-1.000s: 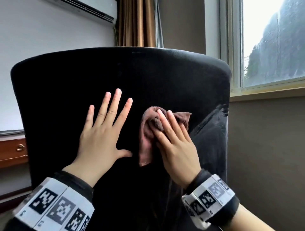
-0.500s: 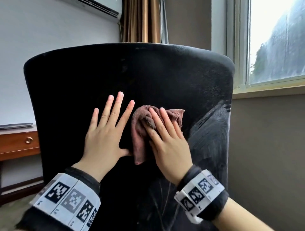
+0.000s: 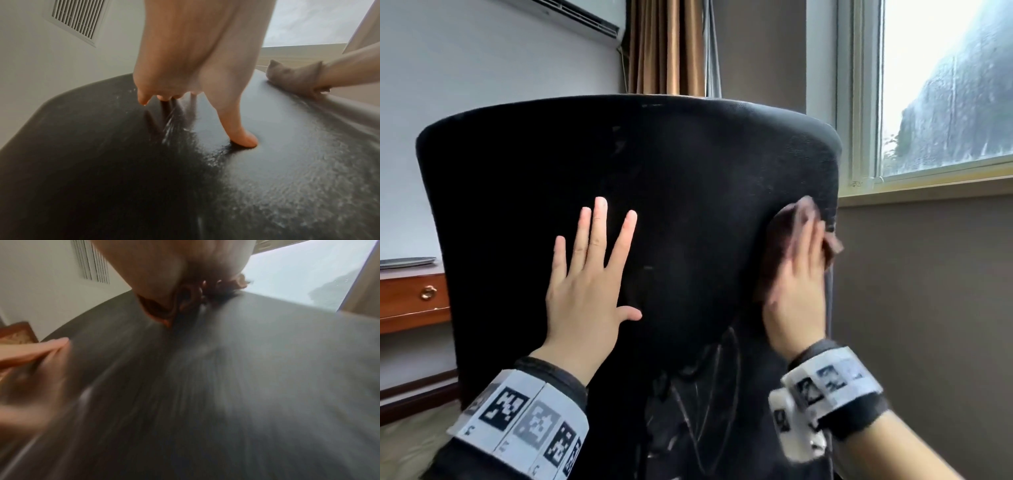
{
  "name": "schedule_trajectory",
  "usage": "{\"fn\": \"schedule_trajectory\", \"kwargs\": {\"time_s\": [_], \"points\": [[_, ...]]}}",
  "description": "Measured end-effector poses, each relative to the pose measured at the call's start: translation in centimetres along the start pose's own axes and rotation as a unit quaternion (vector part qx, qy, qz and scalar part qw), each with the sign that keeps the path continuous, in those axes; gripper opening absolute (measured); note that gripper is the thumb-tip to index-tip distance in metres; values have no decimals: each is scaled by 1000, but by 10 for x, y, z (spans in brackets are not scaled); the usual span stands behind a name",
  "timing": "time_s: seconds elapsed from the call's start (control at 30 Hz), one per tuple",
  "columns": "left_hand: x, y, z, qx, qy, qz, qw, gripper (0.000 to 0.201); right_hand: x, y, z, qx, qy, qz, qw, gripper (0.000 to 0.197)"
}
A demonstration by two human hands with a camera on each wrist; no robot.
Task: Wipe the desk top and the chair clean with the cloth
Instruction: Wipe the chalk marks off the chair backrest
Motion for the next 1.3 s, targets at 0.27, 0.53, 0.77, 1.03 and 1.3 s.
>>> {"fn": "schedule_trajectory", "kwargs": {"time_s": [0.27,0.53,0.77,1.03,1.3], "points": [[46,-1,-125,145,-390,-144,898,59,50,3,79,-29,-167,137,976,43],[-26,-28,-119,105,-400,-85,907,63,16,24,-20,-250,150,7,957,33],[-19,-37,-132,54,-366,-158,916,52,39,-1,-98,-280,-84,87,952,106],[-46,-35,-163,-70,-292,-71,951,85,35,-11,-116,-260,-100,204,939,134],[-36,-49,-205,-115,-292,-48,948,81,47,-4,-114,-286,-152,196,925,137]]}}
Point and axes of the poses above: each hand's wrist, its own x-axis away from the middle knuckle, its own y-axis out of the back of the hand, z = x × y, the point moved 3 cm from there along -x, towards the middle knuckle, and after that the axes turned 1 degree about -z, right-handed, at the moved point
